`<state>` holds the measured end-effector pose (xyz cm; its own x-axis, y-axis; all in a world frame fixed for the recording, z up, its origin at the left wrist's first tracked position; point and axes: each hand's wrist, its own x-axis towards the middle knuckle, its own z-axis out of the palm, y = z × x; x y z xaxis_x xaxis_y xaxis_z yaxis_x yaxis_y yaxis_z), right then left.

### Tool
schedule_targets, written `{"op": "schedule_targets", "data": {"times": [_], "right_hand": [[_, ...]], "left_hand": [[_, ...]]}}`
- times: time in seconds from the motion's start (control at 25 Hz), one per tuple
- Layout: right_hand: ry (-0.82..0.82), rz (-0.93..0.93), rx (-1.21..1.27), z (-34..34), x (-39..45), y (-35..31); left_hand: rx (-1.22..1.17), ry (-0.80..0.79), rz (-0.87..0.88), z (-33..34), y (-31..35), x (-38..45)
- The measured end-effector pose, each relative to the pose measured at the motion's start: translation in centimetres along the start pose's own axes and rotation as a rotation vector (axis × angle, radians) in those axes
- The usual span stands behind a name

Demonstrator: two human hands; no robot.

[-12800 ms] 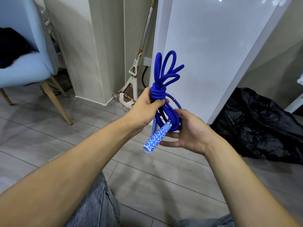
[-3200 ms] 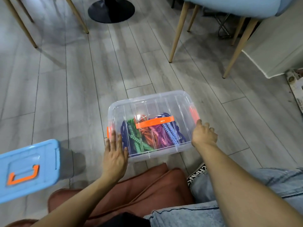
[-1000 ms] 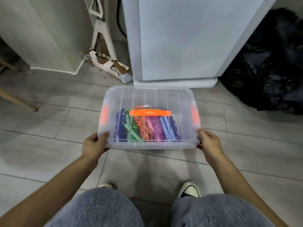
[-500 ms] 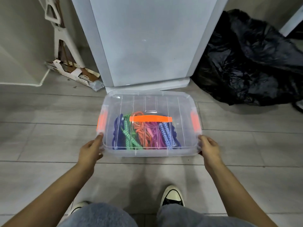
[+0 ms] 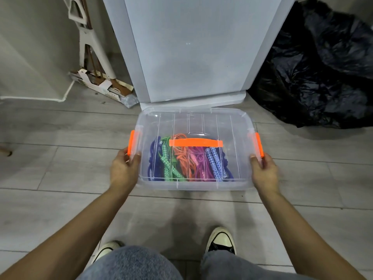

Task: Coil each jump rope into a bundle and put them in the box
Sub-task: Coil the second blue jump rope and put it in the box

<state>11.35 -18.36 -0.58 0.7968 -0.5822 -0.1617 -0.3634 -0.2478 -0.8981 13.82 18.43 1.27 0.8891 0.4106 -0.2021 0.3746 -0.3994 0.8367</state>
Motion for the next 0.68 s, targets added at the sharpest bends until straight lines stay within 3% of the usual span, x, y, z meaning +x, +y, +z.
{"op": "schedule_targets", "data": {"times": [0.12, 0.32, 0.52, 0.68], "right_hand": [[0.013, -0.136, -0.206, 0.0, -0.1, -0.2], [0.104, -0.186, -0.444, 0.7, -0.1, -0.3], [0.082, -0.158, -0.479, 0.7, -0.5, -1.0], [0.023, -0.131, -0.466, 0.5, -0.2, -1.7]], "left_hand": [[0.288, 0.013, 0.159, -0.1, 0.2, -1.0], [0.441, -0.027, 0.203, -0.3, 0.8, -0.7], [0.444, -0.210, 0.211, -1.1, 0.9, -0.4], [0.468, -0.271, 0.180, -1.2, 1.4, 0.7]]}}
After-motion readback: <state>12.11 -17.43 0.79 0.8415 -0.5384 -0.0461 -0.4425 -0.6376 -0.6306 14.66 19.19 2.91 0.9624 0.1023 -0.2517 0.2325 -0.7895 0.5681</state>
